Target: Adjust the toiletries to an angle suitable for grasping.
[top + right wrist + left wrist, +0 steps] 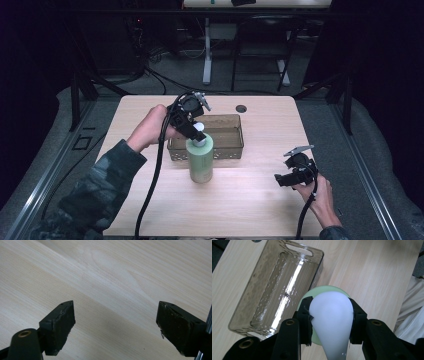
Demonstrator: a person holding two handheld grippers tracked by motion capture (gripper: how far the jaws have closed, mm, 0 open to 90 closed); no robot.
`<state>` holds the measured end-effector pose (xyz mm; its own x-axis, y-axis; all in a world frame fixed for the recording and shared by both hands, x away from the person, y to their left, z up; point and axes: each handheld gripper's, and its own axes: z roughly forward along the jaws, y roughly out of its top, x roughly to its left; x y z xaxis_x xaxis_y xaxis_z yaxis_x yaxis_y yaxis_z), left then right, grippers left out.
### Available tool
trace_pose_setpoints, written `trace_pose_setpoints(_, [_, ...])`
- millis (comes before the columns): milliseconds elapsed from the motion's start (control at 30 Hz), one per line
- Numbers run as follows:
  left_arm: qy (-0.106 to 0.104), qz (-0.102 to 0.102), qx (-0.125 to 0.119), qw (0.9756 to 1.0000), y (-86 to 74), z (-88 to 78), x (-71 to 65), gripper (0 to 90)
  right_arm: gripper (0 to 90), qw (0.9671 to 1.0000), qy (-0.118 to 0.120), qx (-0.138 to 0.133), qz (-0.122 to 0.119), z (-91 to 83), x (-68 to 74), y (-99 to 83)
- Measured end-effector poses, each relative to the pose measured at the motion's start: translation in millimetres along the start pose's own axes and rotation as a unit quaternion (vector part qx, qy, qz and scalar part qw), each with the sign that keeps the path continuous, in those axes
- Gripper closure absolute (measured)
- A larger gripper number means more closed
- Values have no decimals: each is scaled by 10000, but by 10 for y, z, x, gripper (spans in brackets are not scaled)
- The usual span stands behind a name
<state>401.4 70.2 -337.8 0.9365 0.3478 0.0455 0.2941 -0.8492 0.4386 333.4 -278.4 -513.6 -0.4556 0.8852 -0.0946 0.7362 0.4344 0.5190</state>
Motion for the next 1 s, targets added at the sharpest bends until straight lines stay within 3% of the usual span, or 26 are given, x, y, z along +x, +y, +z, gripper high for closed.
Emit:
trace_pose_setpoints(533, [133,-262,-34,9996,-312,-182,135,628,148,10000,-12,-9,-1,-2,1,1])
trace_pose_setpoints(1000, [205,-544,-26,9983,-589,-223,273,628,148,10000,-23,-29,12,-6,-3,7])
